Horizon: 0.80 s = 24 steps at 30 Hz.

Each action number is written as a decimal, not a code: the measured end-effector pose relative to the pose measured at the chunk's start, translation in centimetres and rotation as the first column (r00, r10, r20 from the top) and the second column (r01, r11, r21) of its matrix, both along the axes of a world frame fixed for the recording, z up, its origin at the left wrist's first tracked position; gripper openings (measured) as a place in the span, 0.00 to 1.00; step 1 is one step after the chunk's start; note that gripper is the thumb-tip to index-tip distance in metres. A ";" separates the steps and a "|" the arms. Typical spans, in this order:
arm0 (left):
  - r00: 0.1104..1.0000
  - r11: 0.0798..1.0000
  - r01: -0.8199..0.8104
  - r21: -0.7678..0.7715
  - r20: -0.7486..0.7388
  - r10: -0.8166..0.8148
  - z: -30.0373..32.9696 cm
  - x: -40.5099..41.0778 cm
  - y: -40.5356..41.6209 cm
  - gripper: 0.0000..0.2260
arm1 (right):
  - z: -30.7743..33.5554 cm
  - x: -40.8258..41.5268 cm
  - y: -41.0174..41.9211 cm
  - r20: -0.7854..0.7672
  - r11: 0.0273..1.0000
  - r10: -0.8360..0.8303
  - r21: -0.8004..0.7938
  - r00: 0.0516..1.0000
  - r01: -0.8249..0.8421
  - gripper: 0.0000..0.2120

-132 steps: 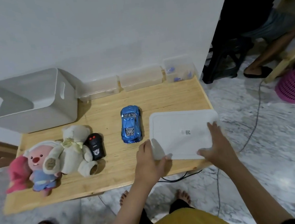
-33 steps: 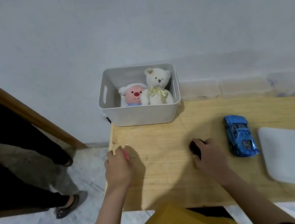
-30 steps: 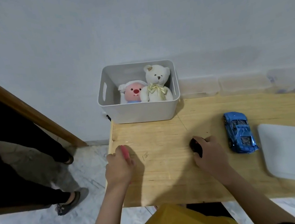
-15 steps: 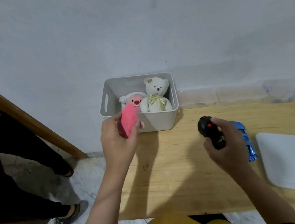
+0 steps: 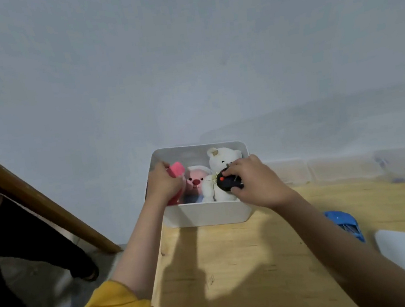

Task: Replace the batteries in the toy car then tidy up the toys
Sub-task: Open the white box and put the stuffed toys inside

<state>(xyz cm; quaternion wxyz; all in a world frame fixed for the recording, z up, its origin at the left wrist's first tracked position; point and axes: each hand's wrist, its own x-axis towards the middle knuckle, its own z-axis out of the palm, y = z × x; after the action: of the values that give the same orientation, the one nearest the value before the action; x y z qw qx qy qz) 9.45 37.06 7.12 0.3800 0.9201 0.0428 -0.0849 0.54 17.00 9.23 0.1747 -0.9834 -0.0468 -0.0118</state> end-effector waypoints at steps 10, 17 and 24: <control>0.994 0.989 0.102 0.106 -0.038 -0.098 -1.1 -1.0 -0.7 0.17 | -2.1 -1.4 -0.3 0.083 0.986 -0.038 0.168 0.996 0.024 0.14; 0.899 0.972 0.233 0.026 0.374 -0.225 -0.2 -8.5 -4.4 0.14 | -3.4 -8.0 -2.1 0.310 0.941 -0.157 0.335 0.938 0.047 0.11; 0.849 0.917 0.383 -0.116 0.434 -0.300 -1.2 -17.1 -11.3 0.14 | -5.1 -16.4 -7.7 0.162 0.851 -0.383 0.444 0.909 0.280 0.10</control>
<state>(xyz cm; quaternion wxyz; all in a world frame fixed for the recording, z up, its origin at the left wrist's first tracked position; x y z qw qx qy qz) -7.63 25.74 5.92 0.4487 0.8676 -0.2108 0.0386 -15.83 9.34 4.12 0.3656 -0.9084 0.1072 -0.1724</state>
